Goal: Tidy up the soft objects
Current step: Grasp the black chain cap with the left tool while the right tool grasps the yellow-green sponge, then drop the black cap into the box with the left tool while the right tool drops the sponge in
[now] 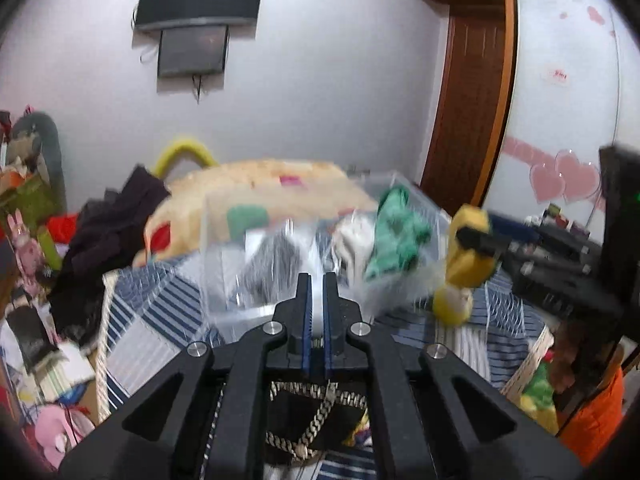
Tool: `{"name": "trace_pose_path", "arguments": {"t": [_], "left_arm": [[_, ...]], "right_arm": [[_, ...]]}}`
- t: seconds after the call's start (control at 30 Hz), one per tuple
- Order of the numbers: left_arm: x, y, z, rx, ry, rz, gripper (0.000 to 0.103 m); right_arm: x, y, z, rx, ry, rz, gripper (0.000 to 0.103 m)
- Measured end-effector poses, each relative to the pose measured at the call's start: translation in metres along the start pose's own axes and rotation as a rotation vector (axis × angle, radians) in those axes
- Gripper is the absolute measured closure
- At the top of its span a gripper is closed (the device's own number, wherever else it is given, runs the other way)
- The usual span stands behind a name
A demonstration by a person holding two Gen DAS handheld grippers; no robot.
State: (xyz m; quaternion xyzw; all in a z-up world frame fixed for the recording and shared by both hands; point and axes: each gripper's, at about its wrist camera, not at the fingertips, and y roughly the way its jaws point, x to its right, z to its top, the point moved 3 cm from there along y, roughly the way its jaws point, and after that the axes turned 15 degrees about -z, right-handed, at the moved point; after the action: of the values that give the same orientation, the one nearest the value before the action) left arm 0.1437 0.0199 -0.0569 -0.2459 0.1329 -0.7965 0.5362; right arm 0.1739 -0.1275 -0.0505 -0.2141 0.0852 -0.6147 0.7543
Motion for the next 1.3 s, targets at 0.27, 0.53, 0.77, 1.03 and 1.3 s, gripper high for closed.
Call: {"name": "trace_pose_path", "arguments": {"t": [0.27, 0.53, 0.77, 1.03, 1.3], "left_arm": [[-0.022, 0.027, -0.041, -0.107, -0.078, 0.025, 0.048], [-0.038, 0.052, -0.062, -0.157, -0.141, 0.008, 0.056], [-0.026, 0.045, -0.061, -0.143, -0.1, -0.001, 0.091], [-0.005, -0.007, -0.037, -0.035, -0.043, -0.007, 0.092], [0.002, -0.023, 0.018, 0.08, -0.02, -0.055, 0.092]], "right_arm": [[0.007, 0.003, -0.004, -0.02, 0.009, -0.005, 0.059], [0.005, 0.006, -0.008, -0.031, -0.003, 0.002, 0.059], [0.006, 0.006, -0.008, -0.037, -0.003, 0.007, 0.059], [0.007, 0.005, 0.001, -0.011, -0.005, -0.002, 0.059], [0.002, 0.019, 0.012, 0.001, -0.037, -0.025, 0.059]]}}
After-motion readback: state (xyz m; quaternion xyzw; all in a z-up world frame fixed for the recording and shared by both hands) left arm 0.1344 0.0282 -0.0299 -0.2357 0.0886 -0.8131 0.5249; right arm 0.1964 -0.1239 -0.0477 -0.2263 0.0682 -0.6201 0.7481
